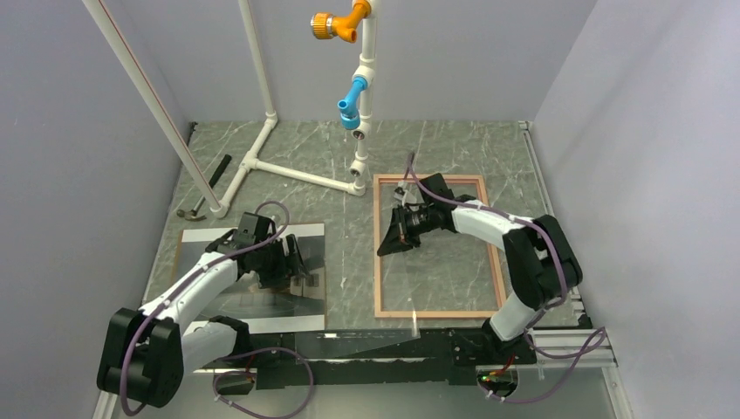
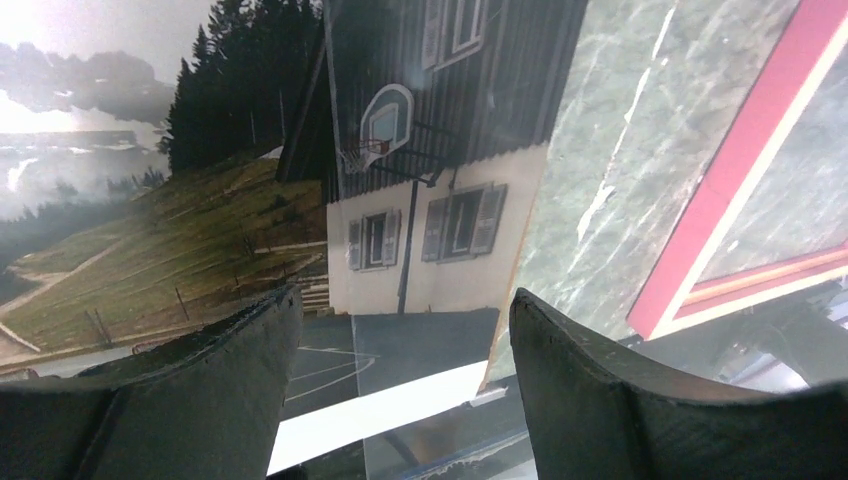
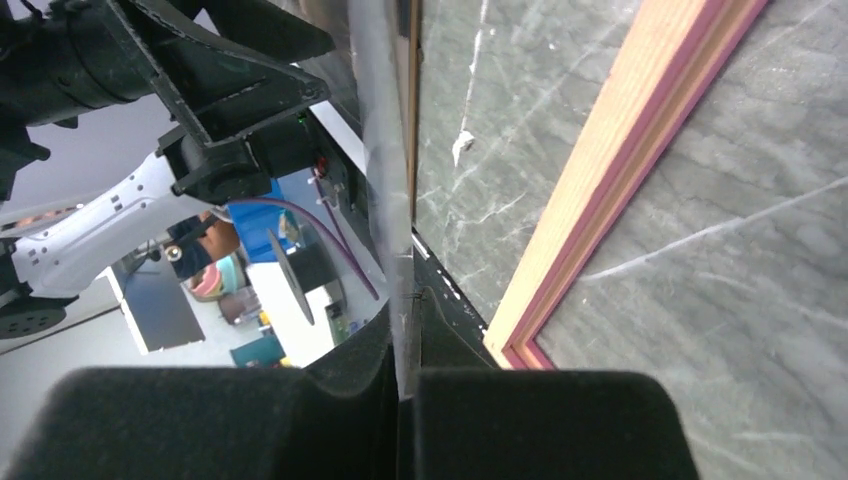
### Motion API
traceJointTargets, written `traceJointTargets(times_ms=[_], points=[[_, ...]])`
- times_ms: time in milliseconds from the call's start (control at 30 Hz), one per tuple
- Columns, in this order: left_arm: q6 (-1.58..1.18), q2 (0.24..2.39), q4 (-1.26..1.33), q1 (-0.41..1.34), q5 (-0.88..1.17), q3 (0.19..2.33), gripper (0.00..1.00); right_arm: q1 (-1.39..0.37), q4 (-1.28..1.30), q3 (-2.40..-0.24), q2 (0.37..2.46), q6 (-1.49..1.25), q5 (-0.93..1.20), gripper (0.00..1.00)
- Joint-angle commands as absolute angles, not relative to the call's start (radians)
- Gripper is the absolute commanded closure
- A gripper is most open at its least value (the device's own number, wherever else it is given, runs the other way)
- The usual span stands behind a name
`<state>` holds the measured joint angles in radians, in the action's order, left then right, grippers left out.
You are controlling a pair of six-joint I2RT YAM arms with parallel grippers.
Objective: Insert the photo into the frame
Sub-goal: Pick up the photo frame item at the center of the board, then adjust the photo frame at the center of the board.
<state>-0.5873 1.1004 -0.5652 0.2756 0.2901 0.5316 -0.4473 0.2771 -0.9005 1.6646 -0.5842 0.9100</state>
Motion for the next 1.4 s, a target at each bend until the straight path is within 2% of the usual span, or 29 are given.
traceJointTargets(times_ms=[0,200,533,800,1200,1367], points=[[-0.592,1.036,-0.599,0.282,0.293,0.584,0.2,-0.444,0.496,-1.008,1.544,-0.528,0.792,1.0],[-0.607,1.035,-0.59,0.324,0.306,0.608,0.19,-0.353,0.765,-1.093,1.403,-0.482,0.673,1.0],[-0.625,1.216,-0.57,0.495,0.271,0.759,0.21,-0.157,1.15,-1.373,1.279,-0.399,0.541,1.0],[-0.638,1.391,-0.551,0.645,0.239,0.954,0.22,-0.064,1.232,-1.539,1.265,-0.402,0.469,1.0],[-0.836,1.633,-0.45,0.854,0.138,1.082,0.26,-0.005,1.31,-1.742,1.296,-0.406,0.468,1.0],[-0.874,1.72,-0.409,0.881,0.126,1.109,0.33,0.025,1.324,-1.793,1.3,-0.401,0.469,1.0]])
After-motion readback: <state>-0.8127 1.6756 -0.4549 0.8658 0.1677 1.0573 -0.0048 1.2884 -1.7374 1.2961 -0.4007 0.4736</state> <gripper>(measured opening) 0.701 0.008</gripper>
